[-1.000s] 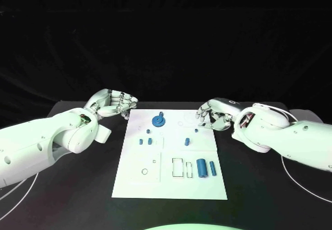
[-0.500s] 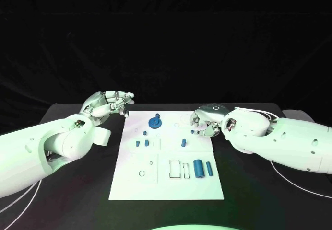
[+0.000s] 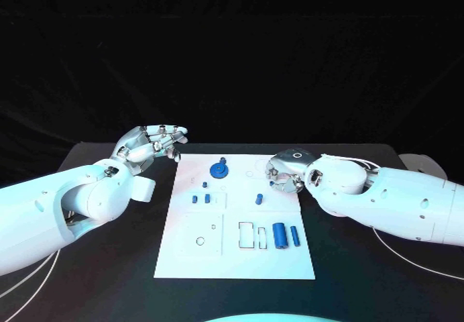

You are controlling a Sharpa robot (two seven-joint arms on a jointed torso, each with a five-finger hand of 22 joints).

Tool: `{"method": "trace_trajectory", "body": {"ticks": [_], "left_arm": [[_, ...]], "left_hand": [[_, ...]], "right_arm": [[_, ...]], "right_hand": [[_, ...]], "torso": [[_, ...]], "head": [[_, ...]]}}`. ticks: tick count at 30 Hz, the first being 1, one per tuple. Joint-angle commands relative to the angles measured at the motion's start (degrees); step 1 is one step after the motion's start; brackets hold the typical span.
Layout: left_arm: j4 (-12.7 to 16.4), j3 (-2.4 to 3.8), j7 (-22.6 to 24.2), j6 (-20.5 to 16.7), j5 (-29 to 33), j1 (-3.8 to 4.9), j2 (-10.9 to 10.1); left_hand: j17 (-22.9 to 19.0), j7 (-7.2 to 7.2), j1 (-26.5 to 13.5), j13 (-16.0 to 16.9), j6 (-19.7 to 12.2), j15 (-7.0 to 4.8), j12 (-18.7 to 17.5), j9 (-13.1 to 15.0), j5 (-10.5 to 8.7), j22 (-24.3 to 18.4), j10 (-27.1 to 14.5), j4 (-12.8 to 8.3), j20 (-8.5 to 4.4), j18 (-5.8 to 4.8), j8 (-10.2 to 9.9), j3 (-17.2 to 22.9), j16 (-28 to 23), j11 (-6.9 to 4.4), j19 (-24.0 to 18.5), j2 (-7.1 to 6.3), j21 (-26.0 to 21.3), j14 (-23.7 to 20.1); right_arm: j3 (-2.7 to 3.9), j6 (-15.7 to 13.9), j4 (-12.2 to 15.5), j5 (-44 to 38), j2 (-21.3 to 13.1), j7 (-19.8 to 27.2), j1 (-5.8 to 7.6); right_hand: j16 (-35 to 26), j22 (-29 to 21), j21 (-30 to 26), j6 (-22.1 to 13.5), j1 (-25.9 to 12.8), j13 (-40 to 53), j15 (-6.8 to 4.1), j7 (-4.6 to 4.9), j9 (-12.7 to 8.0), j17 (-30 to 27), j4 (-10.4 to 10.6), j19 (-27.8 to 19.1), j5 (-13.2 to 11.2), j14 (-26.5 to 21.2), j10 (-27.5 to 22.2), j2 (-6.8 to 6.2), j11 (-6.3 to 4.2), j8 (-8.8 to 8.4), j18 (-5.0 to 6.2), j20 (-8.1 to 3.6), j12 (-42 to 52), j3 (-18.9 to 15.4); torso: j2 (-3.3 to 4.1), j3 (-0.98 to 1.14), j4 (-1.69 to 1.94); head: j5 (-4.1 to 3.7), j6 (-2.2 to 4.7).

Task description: Assemble the parts on the task board

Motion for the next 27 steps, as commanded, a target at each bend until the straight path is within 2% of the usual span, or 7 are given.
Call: {"method": "trace_trajectory", "body": {"ticks": [1, 4, 11, 20, 23, 27], "left_arm": [[0.2, 0.03, 0.7, 1.0, 0.7, -0.04, -0.1], [0.2, 0.02, 0.6, 1.1, 0.7, -0.04, -0.2], [0.1, 0.01, 0.3, 1.3, 0.6, -0.04, -0.3], [0.0, -0.01, -0.1, 1.5, 0.6, -0.04, -0.4], [0.0, -0.02, -0.2, 1.6, 0.6, -0.03, -0.5], [0.0, -0.02, -0.4, 1.5, 0.5, -0.03, -0.5]], "left_hand": [[-0.1, 0.08, -0.2, 0.1, -0.3, 0.03, 0.2, -0.1, 0.25, -0.1, -0.4, 0.0, 0.27, 0.35, 0.1, -0.3, -0.2, 0.14, 0.1, 0.59, -0.3, -0.3], [-0.1, 0.08, -0.1, 0.1, -0.3, 0.03, 0.2, -0.1, 0.25, -0.1, -0.4, 0.0, 0.28, 0.35, 0.1, -0.3, -0.2, 0.14, 0.1, 0.61, -0.3, -0.3], [-0.1, 0.09, -0.1, 0.1, -0.3, 0.04, 0.2, -0.1, 0.25, -0.1, -0.5, -0.1, 0.28, 0.35, 0.1, -0.3, -0.2, 0.15, 0.1, 0.63, -0.3, -0.3], [-0.1, 0.11, 0.0, 0.1, -0.4, 0.04, 0.3, -0.1, 0.25, -0.1, -0.5, -0.1, 0.29, 0.35, 0.1, -0.3, -0.3, 0.16, 0.2, 0.66, -0.4, -0.3], [-0.1, 0.12, 0.0, 0.1, -0.4, 0.05, 0.3, -0.1, 0.26, -0.2, -0.6, -0.2, 0.29, 0.36, 0.1, -0.3, -0.3, 0.17, 0.2, 0.71, -0.4, -0.4], [-0.1, 0.16, 0.3, 0.2, -0.5, 0.06, 0.4, -0.2, 0.29, -0.3, -0.7, -0.4, 0.3, 0.36, 0.1, -0.2, -0.3, 0.19, 0.3, 0.86, -0.5, -0.4]], "right_arm": [[-0.01, 1.1, -0.3, -1.0, 0.2, -0.3, -0.17], [-0.02, 1.0, -0.7, -0.8, 0.6, -0.1, -0.4], [-0.02, 0.7, -1.3, -0.1, 1.4, 0.5, -1.1], [-0.02, 1.3, -1.7, 0.1, 1.8, 0.4, -1.57], [-0.02, 1.2, -1.6, -0.1, 1.8, 0.2, -1.72], [-0.02, 0.2, -1.5, -0.5, 1.8, -0.1, -1.91]], "right_hand": [[0.3, 7.2, 1.1, 0.5, 0.0, -0.3, -0.08, 0.04, 0.1, 0.1, -0.5, 0.5, -0.5, 2.6, 0.7, 0.48, -0.07, 0.4, -0.31, 0.02, -0.2, 1.1], [0.3, 7.7, 1.8, 0.9, -0.3, -0.8, -0.08, 0.1, 0.2, 0.0, -1.0, 0.8, -0.6, 2.6, 1.3, 0.44, -0.07, 0.5, -0.45, 0.01, -0.5, 2.3], [0.4, 8.4, 2.9, 1.5, -1.2, -1.4, -0.17, -0.03, 0.4, 0.1, -1.7, 1.2, -0.8, 2.7, 2.3, 0.51, -0.25, 0.68, -0.66, -0.06, -0.8, 3.8], [0.5, 8.9, 3.6, 2.2, -1.8, -1.9, -0.37, -0.3, 0.7, 0.1, -3.0, 1.5, -1.5, 2.7, 3.4, 0.61, -0.52, 0.95, -0.79, -0.2, -1.0, 5.1], [0.6, 9.4, 4.4, 3.0, -1.8, -1.9, -0.64, -0.6, 1.1, 0.2, -4.2, 1.8, -1.5, 2.7, 4.4, 0.99, -0.85, 1.38, -0.96, -0.4, -0.9, 6.0], [0.4, 10.3, 6.1, 4.3, -1.3, -1.8, -1.09, -1.06, 1.8, -0.4, -6.1, 2.5, -1.7, 2.7, 6.0, 2.23, -1.37, 2.28, -1.31, -0.77, -0.7, 7.2]], "torso": [[0.07, -0.08, -0.02], [0.06, -0.09, -0.12], [0.05, 0.0, 0.1], [0.03, -0.06, -0.01], [0.01, -0.05, 0.0], [-0.07, -0.08, -0.04]], "head": [[-0.06, 0.1], [0.0, 0.08], [0.05, -0.32], [-0.02, -0.63], [0.01, -0.75], [-0.02, -0.91]]}}
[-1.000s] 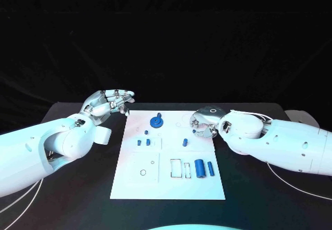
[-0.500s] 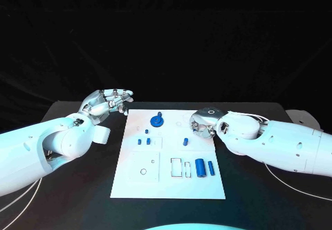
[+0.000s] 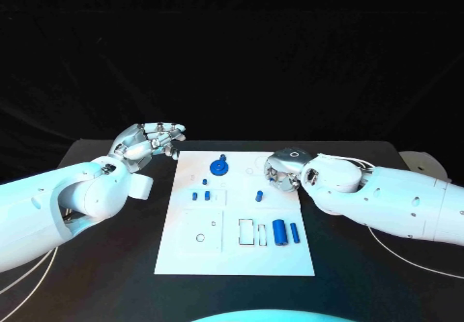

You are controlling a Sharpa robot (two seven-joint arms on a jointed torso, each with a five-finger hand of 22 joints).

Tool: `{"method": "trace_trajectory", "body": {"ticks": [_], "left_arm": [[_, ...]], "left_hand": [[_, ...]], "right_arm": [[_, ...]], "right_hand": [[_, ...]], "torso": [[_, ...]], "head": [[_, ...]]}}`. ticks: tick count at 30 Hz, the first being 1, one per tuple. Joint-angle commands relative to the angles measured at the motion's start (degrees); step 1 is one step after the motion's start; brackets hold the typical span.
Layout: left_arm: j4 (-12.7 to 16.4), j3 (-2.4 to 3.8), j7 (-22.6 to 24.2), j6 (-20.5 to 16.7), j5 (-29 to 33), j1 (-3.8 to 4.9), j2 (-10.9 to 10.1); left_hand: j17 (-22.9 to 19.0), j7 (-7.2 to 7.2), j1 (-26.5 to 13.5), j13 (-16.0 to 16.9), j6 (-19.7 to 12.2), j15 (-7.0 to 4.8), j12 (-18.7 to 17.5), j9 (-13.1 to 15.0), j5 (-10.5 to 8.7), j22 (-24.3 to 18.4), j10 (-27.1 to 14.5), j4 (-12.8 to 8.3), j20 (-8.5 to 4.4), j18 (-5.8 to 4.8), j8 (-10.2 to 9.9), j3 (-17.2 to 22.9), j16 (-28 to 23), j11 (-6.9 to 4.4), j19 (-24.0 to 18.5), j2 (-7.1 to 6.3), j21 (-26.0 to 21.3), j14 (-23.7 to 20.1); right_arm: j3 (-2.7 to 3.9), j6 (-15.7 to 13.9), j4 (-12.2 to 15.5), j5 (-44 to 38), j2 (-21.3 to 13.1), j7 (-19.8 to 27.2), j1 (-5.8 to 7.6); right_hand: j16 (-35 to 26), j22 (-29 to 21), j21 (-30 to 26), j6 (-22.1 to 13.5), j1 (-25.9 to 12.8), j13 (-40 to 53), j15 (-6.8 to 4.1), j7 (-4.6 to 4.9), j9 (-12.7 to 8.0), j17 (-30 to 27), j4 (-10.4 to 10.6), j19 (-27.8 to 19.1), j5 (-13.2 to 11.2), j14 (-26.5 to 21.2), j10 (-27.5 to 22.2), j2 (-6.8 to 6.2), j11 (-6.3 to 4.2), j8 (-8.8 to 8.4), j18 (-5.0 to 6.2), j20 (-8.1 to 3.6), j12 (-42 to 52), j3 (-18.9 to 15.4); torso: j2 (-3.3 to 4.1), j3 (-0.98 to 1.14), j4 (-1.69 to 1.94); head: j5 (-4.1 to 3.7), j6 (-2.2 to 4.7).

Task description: Assemble the parts on the task board

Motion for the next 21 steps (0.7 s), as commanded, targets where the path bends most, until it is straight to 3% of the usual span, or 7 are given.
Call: {"method": "trace_trajectory", "body": {"ticks": [1, 9, 21], "left_arm": [[0.1, 0.03, -0.1, 1.0, 0.3, -0.02, 0.0], [0.1, 0.03, -0.3, 1.0, 0.3, -0.02, 0.0], [0.2, 0.03, -0.6, 1.0, 0.2, -0.02, -0.1]], "left_hand": [[-0.1, -0.01, 0.2, 0.1, -0.3, 0.06, 0.5, -0.1, 0.31, -0.1, -0.6, -0.3, 0.3, 0.37, 0.1, 0.0, -0.4, 0.0, 0.3, 0.73, -0.4, -0.4], [-0.1, 0.06, 0.5, 0.1, -0.4, 0.07, 0.6, -0.1, 0.34, -0.2, -0.8, -0.7, 0.29, 0.37, 0.1, 0.2, -0.4, 0.04, 0.4, 0.86, -0.5, -0.4], [-0.1, 0.42, 1.1, 0.2, -1.2, 0.22, 0.7, -0.4, 0.41, -0.3, -1.6, -1.4, 0.31, 0.34, -0.2, 0.5, -0.6, 0.33, 0.6, 0.82, -0.6, -0.6]], "right_arm": [[-0.39, 0.5, 0.3, -0.6, 0.1, -0.1, -0.7], [-0.38, -3.4, 0.8, -1.0, -0.2, -0.5, -0.89], [-0.35, -8.6, 1.7, -1.2, -0.9, -0.9, -1.05]], "right_hand": [[0.1, 10.5, 0.9, 0.9, 0.7, 0.3, -0.58, -0.09, 0.5, -0.3, -1.2, 2.1, -0.4, 2.5, 1.6, 1.61, -0.69, 0.58, -0.98, -0.59, 0.3, 0.7], [-0.1, 11.3, 2.2, 1.0, 0.1, 0.3, -0.84, -0.18, 1.7, -0.9, -4.2, 2.6, -0.2, 2.4, 3.0, 2.87, -0.88, 1.4, -1.26, -0.95, -0.3, 3.0], [-0.3, 11.6, 2.8, 0.9, -0.9, 0.2, -0.77, -0.07, 2.1, -1.3, -5.3, 2.7, -0.3, 2.4, 2.9, 2.41, -0.82, 1.51, -1.38, -0.93, -1.1, 3.7]], "torso": [[-0.05, -0.05, -0.04], [-0.07, -0.05, 0.05], [-0.01, -0.05, 0.01]], "head": [[-0.02, -0.11], [-0.17, -0.05], [-0.22, 0.19]]}}
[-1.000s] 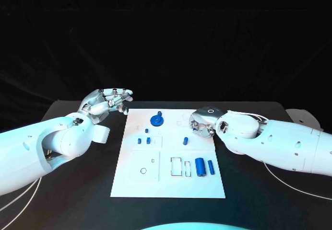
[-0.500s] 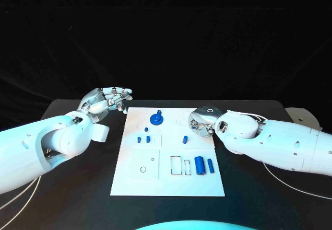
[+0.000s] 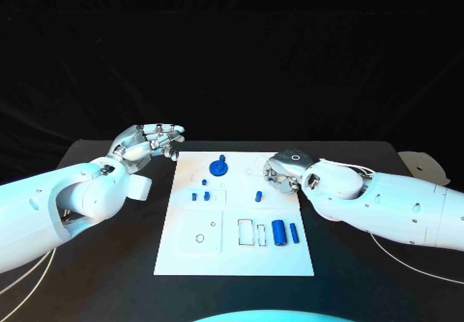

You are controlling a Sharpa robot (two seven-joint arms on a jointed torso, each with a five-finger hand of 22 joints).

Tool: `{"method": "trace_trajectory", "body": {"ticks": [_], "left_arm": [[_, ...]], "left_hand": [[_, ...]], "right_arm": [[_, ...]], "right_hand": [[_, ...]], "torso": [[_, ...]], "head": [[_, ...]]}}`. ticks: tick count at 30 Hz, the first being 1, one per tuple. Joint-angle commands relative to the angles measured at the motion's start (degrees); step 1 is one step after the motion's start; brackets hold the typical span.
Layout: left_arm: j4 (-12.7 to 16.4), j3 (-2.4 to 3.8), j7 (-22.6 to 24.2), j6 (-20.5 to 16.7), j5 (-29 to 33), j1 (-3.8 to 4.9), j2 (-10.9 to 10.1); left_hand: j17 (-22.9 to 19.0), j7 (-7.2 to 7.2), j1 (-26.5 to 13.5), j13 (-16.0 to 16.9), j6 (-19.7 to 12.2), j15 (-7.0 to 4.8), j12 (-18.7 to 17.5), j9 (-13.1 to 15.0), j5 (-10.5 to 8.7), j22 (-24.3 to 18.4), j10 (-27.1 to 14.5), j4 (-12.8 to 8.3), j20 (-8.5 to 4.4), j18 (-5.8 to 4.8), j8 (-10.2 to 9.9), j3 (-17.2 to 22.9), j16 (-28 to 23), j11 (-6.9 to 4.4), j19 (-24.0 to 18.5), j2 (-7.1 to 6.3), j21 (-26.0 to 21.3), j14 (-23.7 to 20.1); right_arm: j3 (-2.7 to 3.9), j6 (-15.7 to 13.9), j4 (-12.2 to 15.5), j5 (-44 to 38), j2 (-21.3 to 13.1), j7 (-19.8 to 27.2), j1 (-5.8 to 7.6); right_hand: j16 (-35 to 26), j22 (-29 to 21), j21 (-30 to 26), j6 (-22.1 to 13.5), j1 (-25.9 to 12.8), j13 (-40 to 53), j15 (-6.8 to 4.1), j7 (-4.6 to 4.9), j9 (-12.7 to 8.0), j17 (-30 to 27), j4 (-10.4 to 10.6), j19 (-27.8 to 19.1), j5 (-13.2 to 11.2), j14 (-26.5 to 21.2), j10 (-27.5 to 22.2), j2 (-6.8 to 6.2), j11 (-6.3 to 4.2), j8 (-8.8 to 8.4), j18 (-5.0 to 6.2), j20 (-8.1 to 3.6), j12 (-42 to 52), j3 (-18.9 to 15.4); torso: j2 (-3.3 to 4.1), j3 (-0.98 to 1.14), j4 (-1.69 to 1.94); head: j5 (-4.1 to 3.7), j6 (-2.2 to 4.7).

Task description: Assemble the parts on the task board

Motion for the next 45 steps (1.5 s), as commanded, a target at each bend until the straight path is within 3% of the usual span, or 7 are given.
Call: {"method": "trace_trajectory", "body": {"ticks": [1, 15, 24, 27, 33, 37, 45], "left_arm": [[0.1, 0.03, 0.0, 0.9, 0.2, -0.02, 0.0], [0.0, 0.03, -0.6, 1.3, 0.2, -0.02, 0.1], [-0.2, 0.02, -0.8, 1.5, 0.2, -0.02, 0.1], [-0.6, 0.02, -0.8, 1.5, 0.1, -0.02, 0.5], [-1.9, -0.23, -0.8, 1.2, 0.1, 0.03, 1.1], [-2.4, -0.41, -0.7, 1.1, 0.2, 0.05, 1.6], [-3.3, -0.54, -0.7, 1.0, 0.2, 0.07, 3.3]], "left_hand": [[-0.1, 0.21, 0.6, 0.1, -0.6, 0.04, 0.2, -0.2, 0.38, -0.1, -0.7, -0.5, 0.11, 0.34, -0.2, 0.1, -0.4, 0.15, 0.4, 0.27, -0.4, -0.4], [-0.1, 0.75, 0.3, 0.2, -1.6, 0.44, 0.5, -0.5, 0.37, -0.2, -1.9, -0.8, 0.37, 0.28, -0.5, 0.3, -0.6, 0.66, 0.3, 0.18, -0.7, -0.9], [0.0, 0.85, 0.2, 0.2, -1.8, 0.53, 0.5, -0.6, 0.37, -0.2, -2.1, -0.8, 0.43, 0.28, -0.6, 0.3, -0.6, 0.75, 0.2, 0.2, -0.7, -1.0], [0.0, 0.85, 0.2, 0.2, -1.8, 0.53, 0.5, -0.6, 0.37, -0.2, -2.1, -0.8, 0.43, 0.28, -0.6, 0.3, -0.6, 0.75, 0.2, 0.2, -0.7, -1.0], [0.0, 0.92, 0.0, 0.2, -1.9, 0.61, 0.7, -0.6, 0.35, -0.2, -2.3, -0.7, 0.52, 0.27, -0.6, 0.2, -0.7, 0.83, 0.2, 0.22, -0.8, -1.1], [0.0, 0.95, -0.1, 0.2, -1.9, 0.62, 0.8, -0.6, 0.34, -0.3, -2.3, -0.7, 0.53, 0.28, -0.6, 0.2, -0.7, 0.84, 0.2, 0.22, -0.8, -1.1], [0.0, 0.96, -0.2, 0.2, -1.9, 0.65, 0.8, -0.6, 0.34, -0.3, -2.3, -0.7, 0.56, 0.28, -0.5, 0.2, -0.6, 0.85, 0.2, 0.23, -0.8, -1.1]], "right_arm": [[0.07, -3.6, 0.6, -0.8, -0.1, -0.1, 0.0], [0.41, -5.8, 2.9, 0.0, -2.1, -0.2, 0.11], [1.03, -7.0, 10.3, 1.3, -5.3, -0.5, 1.08], [1.21, -7.7, 13.7, 1.7, -5.4, -0.3, 1.4], [1.29, -8.0, 16.6, 2.7, -2.9, 0.3, 1.41], [1.25, -7.8, 16.5, 3.1, -0.6, 1.0, 0.68], [1.04, -8.4, 14.1, 3.0, 4.0, 2.5, -2.91]], "right_hand": [[-0.3, 11.6, 0.3, 0.2, -0.4, -0.1, -0.36, 0.05, 0.1, 0.0, -1.3, 2.7, -0.1, 2.3, 2.0, 0.39, -1.72, 0.19, -0.89, -0.45, -0.2, 0.9], [-0.4, 11.7, 0.5, 0.2, -0.6, -0.1, -0.34, 0.07, 0.2, -0.1, -1.6, 2.8, -0.1, 2.3, 2.1, 0.24, -1.7, 0.22, -0.94, -0.43, -0.4, 1.0], [-0.4, 12.0, 1.1, 0.2, -0.7, -0.1, -0.33, 0.08, 0.2, -0.1, -1.7, 3.0, -0.1, 2.3, 2.1, 0.12, -1.7, 0.25, -1.07, -0.42, -0.5, 1.0], [-0.4, 12.3, 1.7, 0.2, -0.8, -0.1, -0.33, 0.08, 0.2, -0.1, -1.7, 3.3, -0.1, 2.3, 2.1, 0.1, -1.7, 0.26, -1.2, -0.42, -0.5, 1.0], [-0.5, 12.7, 2.7, 0.1, -0.9, -0.1, -0.33, 0.09, 0.3, -0.3, -1.8, 3.7, 0.0, 2.3, 2.1, 0.09, -1.69, 0.24, -1.42, -0.41, -0.5, 1.0], [-0.6, 12.6, 2.4, 0.1, -1.1, -0.2, -0.31, 0.12, 0.3, -0.6, -1.9, 3.6, 0.1, 2.2, 2.1, 0.08, -1.66, 0.2, -1.35, -0.4, -0.7, 1.1], [-0.6, 12.6, 2.3, -0.1, -1.2, -0.2, -0.28, 0.15, 0.3, -0.5, -2.2, 3.5, 0.3, 2.2, 2.1, 0.18, -1.64, 0.13, -1.34, -0.38, -0.9, 1.2]], "torso": [[0.04, -0.01, -0.02], [0.02, 0.03, -0.02], [-0.01, 0.01, -0.16], [-0.08, 0.02, -0.21], [-0.07, 0.09, -0.01], [-0.14, -0.1, 0.02], [-0.22, -0.24, 0.08]], "head": [[0.0, 0.1], [0.03, 0.14], [0.76, -0.04], [1.76, -0.08], [3.69, -0.16], [4.88, -0.45], [8.95, -1.53]]}}
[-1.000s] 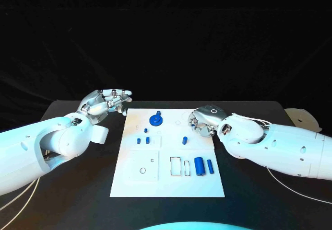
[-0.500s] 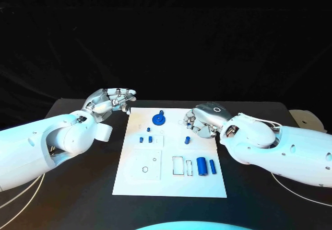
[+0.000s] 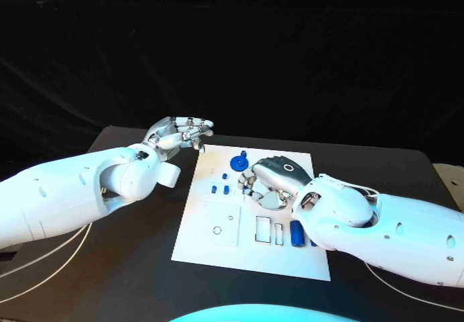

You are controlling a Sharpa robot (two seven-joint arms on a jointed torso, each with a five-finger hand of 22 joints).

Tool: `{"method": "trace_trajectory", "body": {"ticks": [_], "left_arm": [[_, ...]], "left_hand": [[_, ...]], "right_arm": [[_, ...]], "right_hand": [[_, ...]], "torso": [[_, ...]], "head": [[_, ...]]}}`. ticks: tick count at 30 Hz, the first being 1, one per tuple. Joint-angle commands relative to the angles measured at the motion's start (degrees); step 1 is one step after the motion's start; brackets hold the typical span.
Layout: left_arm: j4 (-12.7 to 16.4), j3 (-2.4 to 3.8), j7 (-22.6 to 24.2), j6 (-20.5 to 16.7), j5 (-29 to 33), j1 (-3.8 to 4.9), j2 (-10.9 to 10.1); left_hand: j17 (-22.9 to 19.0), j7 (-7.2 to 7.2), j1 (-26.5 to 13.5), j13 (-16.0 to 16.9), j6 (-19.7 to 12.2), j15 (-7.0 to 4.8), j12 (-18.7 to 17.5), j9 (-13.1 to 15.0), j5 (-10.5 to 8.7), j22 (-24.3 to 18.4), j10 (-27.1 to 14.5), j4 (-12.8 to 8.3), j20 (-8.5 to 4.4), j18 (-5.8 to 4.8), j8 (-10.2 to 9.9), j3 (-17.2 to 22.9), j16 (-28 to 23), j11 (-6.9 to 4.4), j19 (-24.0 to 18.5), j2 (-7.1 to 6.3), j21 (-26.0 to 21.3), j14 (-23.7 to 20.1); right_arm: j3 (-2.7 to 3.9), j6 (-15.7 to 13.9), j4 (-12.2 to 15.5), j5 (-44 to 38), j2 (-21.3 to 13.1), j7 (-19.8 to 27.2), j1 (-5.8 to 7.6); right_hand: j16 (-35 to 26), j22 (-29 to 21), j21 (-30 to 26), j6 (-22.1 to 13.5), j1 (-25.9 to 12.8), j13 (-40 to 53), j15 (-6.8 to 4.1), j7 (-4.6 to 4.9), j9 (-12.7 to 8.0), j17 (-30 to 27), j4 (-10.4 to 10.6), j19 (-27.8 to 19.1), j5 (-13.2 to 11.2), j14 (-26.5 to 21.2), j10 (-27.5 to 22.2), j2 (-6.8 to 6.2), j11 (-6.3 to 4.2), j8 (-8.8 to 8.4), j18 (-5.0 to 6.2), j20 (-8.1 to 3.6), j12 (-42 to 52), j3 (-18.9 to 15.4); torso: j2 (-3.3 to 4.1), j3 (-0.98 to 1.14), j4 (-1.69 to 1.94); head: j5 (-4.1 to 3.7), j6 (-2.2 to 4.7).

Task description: Assemble the parts on the task board

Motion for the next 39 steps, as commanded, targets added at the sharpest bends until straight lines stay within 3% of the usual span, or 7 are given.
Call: {"method": "trace_trajectory", "body": {"ticks": [1, 5, 10, 14, 17, 22, 39], "left_arm": [[-0.3, -0.02, 0.3, 0.5, 0.2, 0.06, 0.8], [-0.7, -0.19, 0.1, 0.6, 0.2, 0.12, 1.8], [-1.2, -0.31, -0.1, 0.6, 0.1, 0.21, 2.6], [-1.6, -0.35, -0.1, 0.6, 0.1, 0.25, 3.0], [-1.8, -0.36, -0.1, 0.6, 0.1, 0.26, 3.2], [-2.1, -0.38, -0.2, 0.7, 0.1, 0.27, 3.5], [-2.2, -0.41, -0.3, 0.8, 0.1, 0.27, 3.7]], "left_hand": [[0.0, -0.11, -0.4, 0.1, -0.4, 0.03, 0.3, -0.1, 0.16, -0.1, -0.3, -0.1, 0.35, 0.28, -0.3, -0.1, -0.2, 0.05, 0.0, 0.03, -0.4, -0.5], [0.0, -0.12, -0.4, 0.1, -0.4, 0.04, 0.4, -0.1, 0.16, -0.1, -0.3, -0.1, 0.37, 0.28, -0.3, -0.1, -0.2, 0.05, 0.0, 0.08, -0.4, -0.5], [0.0, -0.12, -0.5, 0.1, -0.3, 0.06, 0.4, -0.1, 0.17, -0.1, -0.3, 0.0, 0.39, 0.29, -0.3, -0.1, -0.2, 0.05, 0.0, 0.12, -0.4, -0.5], [0.0, -0.13, -0.6, 0.1, -0.3, 0.06, 0.5, -0.1, 0.18, -0.1, -0.3, 0.0, 0.41, 0.29, -0.2, -0.1, -0.2, 0.04, 0.0, 0.17, -0.4, -0.5], [0.0, -0.13, -0.6, 0.1, -0.3, 0.06, 0.5, -0.1, 0.18, -0.1, -0.3, 0.0, 0.41, 0.29, -0.2, -0.1, -0.2, 0.04, 0.0, 0.17, -0.4, -0.5], [0.0, -0.13, -0.6, 0.2, -0.3, 0.06, 0.6, -0.1, 0.19, -0.1, -0.3, 0.1, 0.42, 0.3, -0.2, -0.1, -0.2, 0.03, 0.0, 0.22, -0.5, -0.5], [0.0, -0.15, -0.7, 0.2, -0.3, 0.06, 0.7, -0.1, 0.2, -0.1, -0.3, 0.1, 0.44, 0.31, -0.1, -0.1, -0.2, 0.02, 0.0, 0.29, -0.5, -0.5]], "right_arm": [[-0.07, -0.9, -1.0, -0.2, 1.2, 1.7, -1.38], [-0.13, -1.1, -2.5, -0.6, 2.9, 2.3, -3.33], [-0.23, -1.3, -3.9, -0.7, 4.1, 2.7, -4.82], [-0.28, -1.5, -4.9, -0.8, 4.7, 3.0, -5.63], [-0.32, -1.5, -5.4, -0.8, 4.9, 3.2, -6.14], [-0.36, -1.5, -5.7, -0.8, 5.1, 3.5, -6.73], [-0.57, -1.3, -6.6, -1.2, 6.2, 3.5, -7.2]], "right_hand": [[-0.2, 12.6, -0.1, 0.0, -0.4, 0.0, -0.29, 0.24, 0.1, 0.1, -0.5, 3.6, 0.5, 2.2, 1.8, 0.21, -1.92, 0.13, -0.42, -0.39, -0.3, 0.1], [-0.2, 12.7, -0.1, 0.0, -0.5, 0.0, -0.29, 0.25, 0.1, 0.1, -0.6, 3.6, 0.5, 2.2, 1.8, 0.23, -1.92, 0.12, -0.43, -0.39, -0.3, 0.2], [-0.2, 12.6, -0.1, 0.0, -0.5, 0.0, -0.28, 0.27, 0.1, 0.1, -0.6, 3.6, 0.5, 2.2, 1.8, 0.21, -1.9, 0.12, -0.42, -0.38, -0.4, 0.2], [-0.2, 12.6, -0.1, 0.0, -0.5, 0.0, -0.28, 0.27, 0.1, 0.1, -0.6, 3.6, 0.5, 2.2, 1.8, 0.21, -1.9, 0.12, -0.42, -0.38, -0.4, 0.2], [-0.2, 12.7, 0.0, 0.0, -0.6, 0.0, -0.27, 0.29, 0.1, 0.1, -0.6, 3.6, 0.5, 2.3, 1.8, 0.19, -1.88, 0.11, -0.44, -0.38, -0.4, 0.1], [-0.2, 12.7, 0.0, 0.0, -0.7, 0.0, -0.27, 0.29, 0.1, 0.1, -0.7, 3.6, 0.5, 2.3, 1.9, 0.17, -1.88, 0.12, -0.44, -0.37, -0.4, 0.1], [-0.2, 12.7, 0.0, -0.1, -0.9, 0.0, -0.25, 0.3, 0.2, 0.1, -0.8, 3.6, 0.5, 2.3, 1.9, 0.11, -1.86, 0.12, -0.44, -0.36, -0.5, 0.1]], "torso": [[-0.06, -0.08, 0.01], [0.03, 0.08, 0.02], [-0.01, -0.11, -0.04], [0.05, -0.05, -0.11], [0.01, -0.09, 0.0], [0.05, -0.1, -0.18], [0.02, -0.08, -0.04]], "head": [[2.54, -0.49], [4.91, -1.22], [6.44, -1.76], [7.71, -1.81], [7.94, -2.06], [8.37, -2.4], [8.3, -2.7]]}}
